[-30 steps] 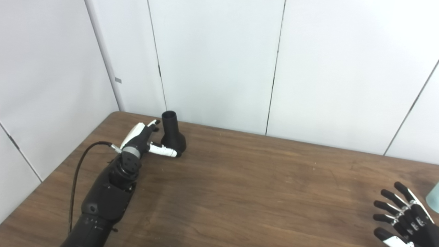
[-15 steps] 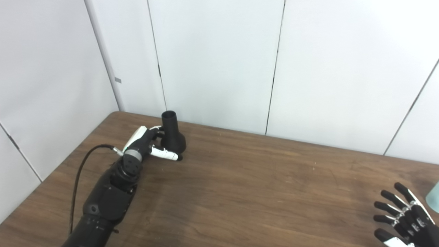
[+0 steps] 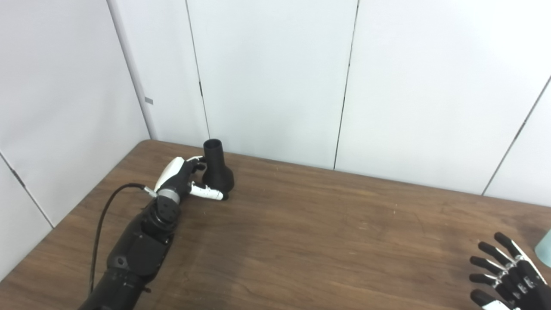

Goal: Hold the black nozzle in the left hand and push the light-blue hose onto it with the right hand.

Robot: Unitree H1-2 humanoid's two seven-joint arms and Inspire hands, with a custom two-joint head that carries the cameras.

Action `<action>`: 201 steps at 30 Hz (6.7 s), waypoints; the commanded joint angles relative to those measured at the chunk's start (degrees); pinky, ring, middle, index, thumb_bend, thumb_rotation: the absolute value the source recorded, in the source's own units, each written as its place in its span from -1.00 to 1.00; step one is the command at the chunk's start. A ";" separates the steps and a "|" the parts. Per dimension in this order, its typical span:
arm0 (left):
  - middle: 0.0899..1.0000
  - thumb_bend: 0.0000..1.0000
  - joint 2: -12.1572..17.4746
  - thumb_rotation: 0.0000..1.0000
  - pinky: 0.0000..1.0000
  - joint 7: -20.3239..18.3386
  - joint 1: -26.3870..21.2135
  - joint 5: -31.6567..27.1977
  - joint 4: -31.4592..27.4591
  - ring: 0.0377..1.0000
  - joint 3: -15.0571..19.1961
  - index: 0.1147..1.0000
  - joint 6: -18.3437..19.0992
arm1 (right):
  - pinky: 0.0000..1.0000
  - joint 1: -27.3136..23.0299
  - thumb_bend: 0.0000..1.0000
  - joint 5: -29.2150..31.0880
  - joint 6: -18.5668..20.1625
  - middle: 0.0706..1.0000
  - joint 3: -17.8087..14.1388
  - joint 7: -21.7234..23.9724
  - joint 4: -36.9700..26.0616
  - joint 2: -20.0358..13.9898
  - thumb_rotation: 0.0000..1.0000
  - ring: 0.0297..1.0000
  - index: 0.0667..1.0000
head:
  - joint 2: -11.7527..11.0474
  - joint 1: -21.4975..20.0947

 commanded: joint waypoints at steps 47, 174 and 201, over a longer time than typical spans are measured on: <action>-0.22 0.05 -3.38 -1.00 -0.04 1.11 -2.28 -7.22 6.95 -0.07 -0.32 -0.10 -14.03 | 0.24 -1.03 0.49 -0.14 1.89 0.63 -0.33 -1.20 -5.76 -0.19 -0.55 0.48 0.80 | 1.93 -0.81; -0.10 0.05 -9.19 -1.00 1.00 -13.00 7.23 1.51 -0.74 0.17 -31.05 -0.19 -36.14 | 0.43 -39.95 0.76 -44.91 24.95 0.77 9.07 19.96 19.13 -34.78 -0.76 0.70 0.69 | -3.11 -46.88; -0.09 0.05 -9.80 -1.00 1.00 -12.41 7.32 1.60 -1.58 0.18 -30.60 -0.19 -35.19 | 0.49 -39.78 0.75 -46.36 24.84 0.79 16.66 23.51 21.34 -33.30 -0.86 0.73 0.70 | -2.75 -46.00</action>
